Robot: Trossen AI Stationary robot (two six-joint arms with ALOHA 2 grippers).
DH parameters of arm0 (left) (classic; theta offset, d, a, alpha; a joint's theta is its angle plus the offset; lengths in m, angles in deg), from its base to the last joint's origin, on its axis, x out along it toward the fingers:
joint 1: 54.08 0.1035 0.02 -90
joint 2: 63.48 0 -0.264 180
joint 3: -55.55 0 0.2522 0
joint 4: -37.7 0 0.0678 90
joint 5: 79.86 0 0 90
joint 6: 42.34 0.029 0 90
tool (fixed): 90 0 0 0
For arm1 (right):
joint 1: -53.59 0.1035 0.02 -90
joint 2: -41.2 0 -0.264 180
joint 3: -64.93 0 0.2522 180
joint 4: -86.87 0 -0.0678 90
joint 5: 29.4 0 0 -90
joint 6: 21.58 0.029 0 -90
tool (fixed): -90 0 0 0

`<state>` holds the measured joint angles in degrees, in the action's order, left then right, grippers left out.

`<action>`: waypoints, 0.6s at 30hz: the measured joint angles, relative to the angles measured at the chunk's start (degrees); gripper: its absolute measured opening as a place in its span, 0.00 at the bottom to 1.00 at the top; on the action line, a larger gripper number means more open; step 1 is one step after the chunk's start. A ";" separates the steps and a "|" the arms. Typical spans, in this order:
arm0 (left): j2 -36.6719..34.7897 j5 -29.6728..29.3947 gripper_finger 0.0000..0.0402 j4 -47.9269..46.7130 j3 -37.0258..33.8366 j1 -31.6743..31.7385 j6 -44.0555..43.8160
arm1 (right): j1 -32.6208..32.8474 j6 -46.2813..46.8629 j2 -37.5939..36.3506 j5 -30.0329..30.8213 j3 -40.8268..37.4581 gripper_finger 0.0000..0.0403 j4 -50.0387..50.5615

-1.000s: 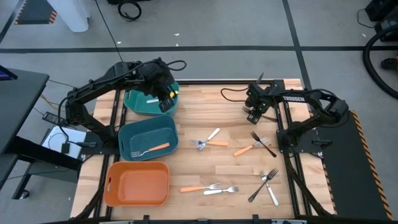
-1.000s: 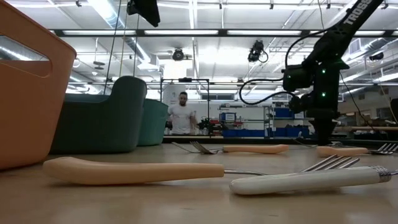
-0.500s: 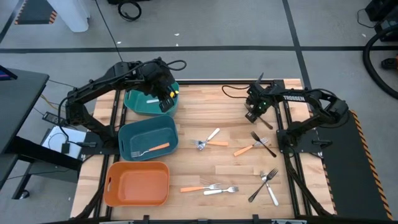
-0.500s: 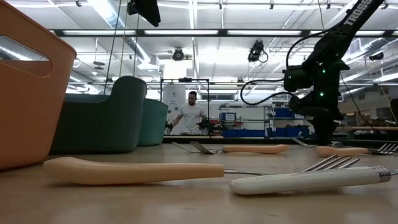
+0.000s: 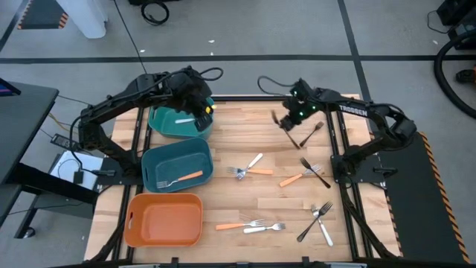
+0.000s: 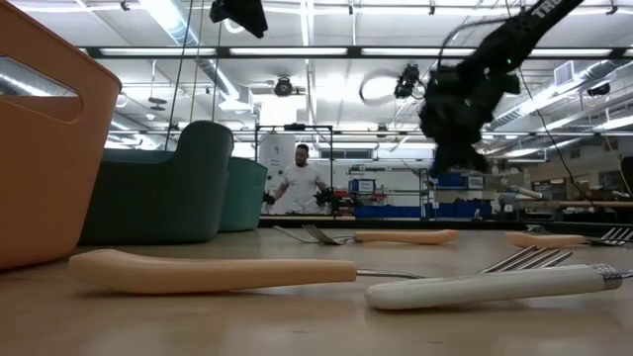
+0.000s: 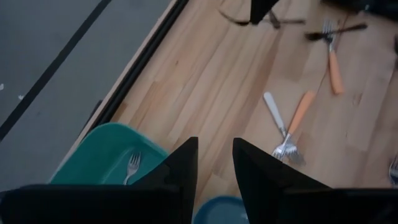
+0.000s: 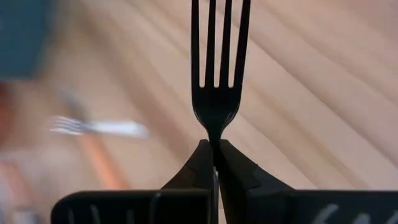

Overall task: Sort silverware by color (type)
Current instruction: Put the black fork into the orange bin

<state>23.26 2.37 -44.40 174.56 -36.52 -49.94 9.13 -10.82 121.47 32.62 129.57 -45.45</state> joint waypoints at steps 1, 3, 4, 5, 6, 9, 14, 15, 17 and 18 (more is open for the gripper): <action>0.00 0.00 0.27 0.67 0.00 0.00 -0.56 | 0.90 0.88 -0.36 -1.85 1.43 0.03 -1.42; 0.24 0.01 0.27 2.38 0.00 0.00 -1.14 | 2.99 2.75 -0.94 -3.75 4.33 0.03 -4.94; 0.34 0.02 0.27 2.94 0.00 0.00 -1.55 | 4.22 3.81 -1.18 -3.99 5.69 0.03 -7.34; 0.37 0.02 0.27 3.52 -0.04 0.00 -2.21 | 5.51 5.01 -1.41 -4.01 7.09 0.03 -9.86; 0.45 0.02 0.27 4.43 -0.04 0.00 -2.54 | 6.78 5.92 -1.61 -3.90 8.53 0.03 -12.33; 1.20 0.02 0.27 8.07 -0.03 0.00 -4.05 | 10.67 7.22 -2.00 -1.14 13.00 0.03 -19.21; 3.13 0.01 0.27 17.83 -0.04 0.00 -8.36 | 15.84 6.05 -1.97 7.56 20.29 0.03 -26.16; 3.45 0.02 0.27 20.60 -0.04 0.00 -8.65 | 16.59 5.40 -1.92 9.26 21.57 0.03 -26.65; 4.30 0.02 0.27 24.98 -0.04 0.02 -8.63 | 17.92 4.02 -1.86 12.50 23.47 0.03 -26.37; 4.55 0.04 0.27 27.57 -0.02 0.02 -8.70 | 18.48 3.32 -1.86 13.89 24.11 0.03 -26.37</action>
<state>27.81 2.41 -16.83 174.54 -36.50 -58.63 27.61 -7.50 119.61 46.50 153.68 -71.82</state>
